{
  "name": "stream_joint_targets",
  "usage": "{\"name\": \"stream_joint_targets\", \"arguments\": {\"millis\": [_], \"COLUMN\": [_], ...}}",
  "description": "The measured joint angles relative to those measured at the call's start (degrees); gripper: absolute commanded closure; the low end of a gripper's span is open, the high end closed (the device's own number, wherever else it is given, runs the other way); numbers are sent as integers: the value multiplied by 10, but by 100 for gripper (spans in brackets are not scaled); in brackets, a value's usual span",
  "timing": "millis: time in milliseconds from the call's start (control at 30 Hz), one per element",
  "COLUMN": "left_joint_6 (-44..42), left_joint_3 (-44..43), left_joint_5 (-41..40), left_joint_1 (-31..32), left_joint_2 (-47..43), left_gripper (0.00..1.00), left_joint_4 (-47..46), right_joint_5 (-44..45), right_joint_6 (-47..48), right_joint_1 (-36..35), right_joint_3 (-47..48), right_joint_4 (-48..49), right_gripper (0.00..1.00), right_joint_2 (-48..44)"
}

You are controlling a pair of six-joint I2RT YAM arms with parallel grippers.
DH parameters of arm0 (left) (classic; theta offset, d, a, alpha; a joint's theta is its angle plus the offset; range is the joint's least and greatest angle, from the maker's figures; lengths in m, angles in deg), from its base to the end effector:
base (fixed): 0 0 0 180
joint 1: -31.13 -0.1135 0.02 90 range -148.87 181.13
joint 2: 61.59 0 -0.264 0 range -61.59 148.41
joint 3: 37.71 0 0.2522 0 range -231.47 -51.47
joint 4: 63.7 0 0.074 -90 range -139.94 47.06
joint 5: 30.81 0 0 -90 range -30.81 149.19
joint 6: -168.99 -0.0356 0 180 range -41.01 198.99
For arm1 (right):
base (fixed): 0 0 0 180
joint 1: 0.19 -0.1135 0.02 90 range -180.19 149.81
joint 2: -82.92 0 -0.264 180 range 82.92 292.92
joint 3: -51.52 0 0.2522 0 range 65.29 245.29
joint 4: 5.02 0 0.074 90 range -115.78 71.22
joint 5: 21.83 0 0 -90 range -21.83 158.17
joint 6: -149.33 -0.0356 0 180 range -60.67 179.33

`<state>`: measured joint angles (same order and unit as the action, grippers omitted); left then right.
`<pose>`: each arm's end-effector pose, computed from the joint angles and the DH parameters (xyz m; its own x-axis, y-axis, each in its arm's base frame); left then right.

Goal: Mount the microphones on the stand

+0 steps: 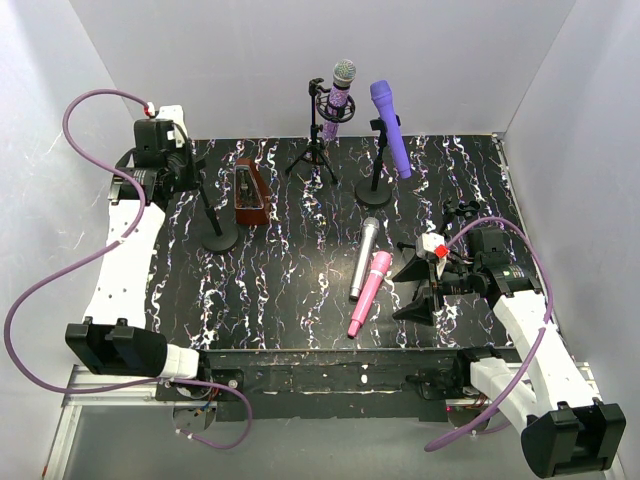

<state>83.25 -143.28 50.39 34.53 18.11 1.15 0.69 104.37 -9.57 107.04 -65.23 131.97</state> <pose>0.2844 -0.0114 0.4146 -0.6217 -0.0366 -0.7824 -0.1066 0.9936 0.0382 0.1420 0.0568 0.2706 -0.1366 -0.2972 -0.9450 -0.9879 0.1111 0.1078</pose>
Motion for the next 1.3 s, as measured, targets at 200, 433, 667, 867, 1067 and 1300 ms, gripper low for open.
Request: {"name": "stream_joint_targets", "arguments": {"millis": [200, 433, 667, 867, 1067, 1300], "left_joint_6": [0, 7, 29, 49, 58, 29], "left_joint_3": [0, 0, 8, 43, 59, 59], "left_joint_5": [5, 67, 160, 202, 188, 160], "left_joint_1": [0, -1, 13, 91, 248, 380], "left_joint_2": [-4, -34, -78, -108, -85, -43], "left_gripper": [97, 99, 100, 100, 100, 100], "left_joint_4": [6, 42, 55, 26, -19, -61], "right_joint_5": [0, 0, 0, 0, 0, 0], "right_joint_6": [0, 0, 0, 0, -1, -1], "right_joint_1": [0, 0, 0, 1, 8, 14], "right_joint_3": [0, 0, 0, 0, 0, 0], "right_joint_4": [0, 0, 0, 0, 1, 3], "right_gripper": [2, 2, 2, 2, 2, 2], "right_joint_2": [1, 1, 2, 2, 2, 2]}}
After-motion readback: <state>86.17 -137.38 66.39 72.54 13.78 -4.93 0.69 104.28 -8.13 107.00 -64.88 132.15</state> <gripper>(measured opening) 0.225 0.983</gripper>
